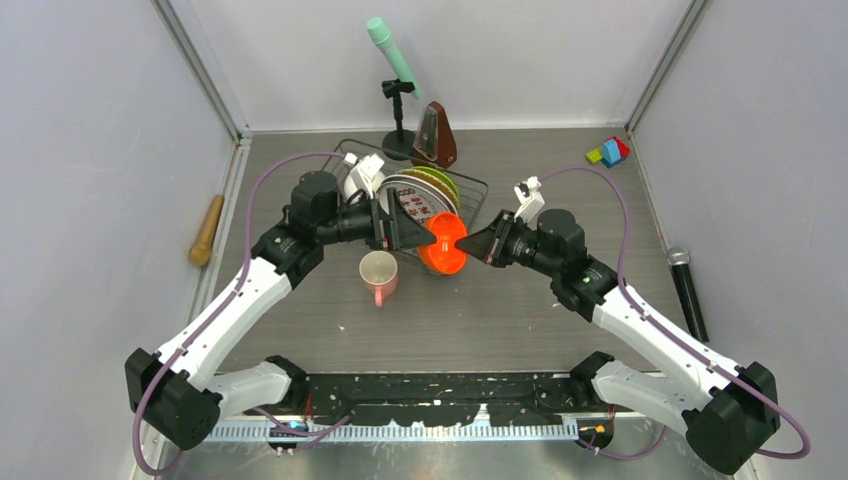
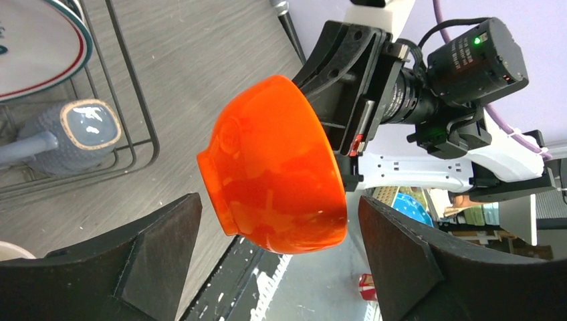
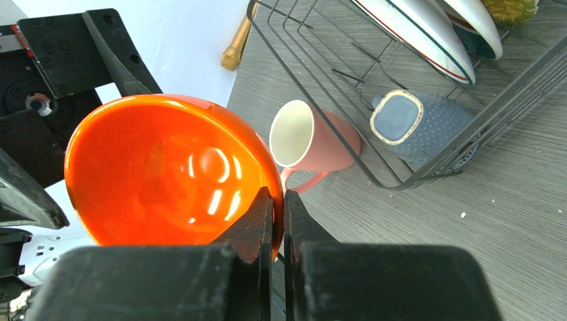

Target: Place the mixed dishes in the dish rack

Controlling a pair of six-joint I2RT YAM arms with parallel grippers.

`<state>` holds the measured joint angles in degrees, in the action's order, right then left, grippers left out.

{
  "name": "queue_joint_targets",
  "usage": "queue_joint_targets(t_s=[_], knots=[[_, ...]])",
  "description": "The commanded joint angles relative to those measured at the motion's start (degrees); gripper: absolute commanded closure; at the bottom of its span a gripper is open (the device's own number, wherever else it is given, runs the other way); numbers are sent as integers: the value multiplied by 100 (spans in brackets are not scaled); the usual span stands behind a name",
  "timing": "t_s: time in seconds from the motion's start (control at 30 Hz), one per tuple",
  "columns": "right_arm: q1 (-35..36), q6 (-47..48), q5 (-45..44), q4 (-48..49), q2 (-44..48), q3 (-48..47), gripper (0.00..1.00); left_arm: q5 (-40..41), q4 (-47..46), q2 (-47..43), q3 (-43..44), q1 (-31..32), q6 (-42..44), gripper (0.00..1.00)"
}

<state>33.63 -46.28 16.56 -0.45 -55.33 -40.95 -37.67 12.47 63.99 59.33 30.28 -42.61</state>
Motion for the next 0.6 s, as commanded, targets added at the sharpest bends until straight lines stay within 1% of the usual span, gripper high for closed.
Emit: queue_joint_targets(t_s=[0.0,0.13,0.27,0.37,0.4,0.5,0.57], knots=[[-14,136,-22,382,59,-357,100,-445,141,87,191,13,18,10],[-21,209,-34,360,75,-356,100,-694,132,176,219,13,-88,11],[-14,239,-2,353,50,-366,100,-655,82,167,244,13,-81,23],[-14,251,-1,357,41,-350,100,-720,25,225,267,12,-113,29],[-10,251,-2,365,33,-347,100,-750,15,258,276,13,-132,33],[-14,262,-31,366,31,-354,100,-894,-82,306,274,13,-168,51],[-18,293,-101,308,42,-364,89,-831,-29,265,300,12,-38,68]])
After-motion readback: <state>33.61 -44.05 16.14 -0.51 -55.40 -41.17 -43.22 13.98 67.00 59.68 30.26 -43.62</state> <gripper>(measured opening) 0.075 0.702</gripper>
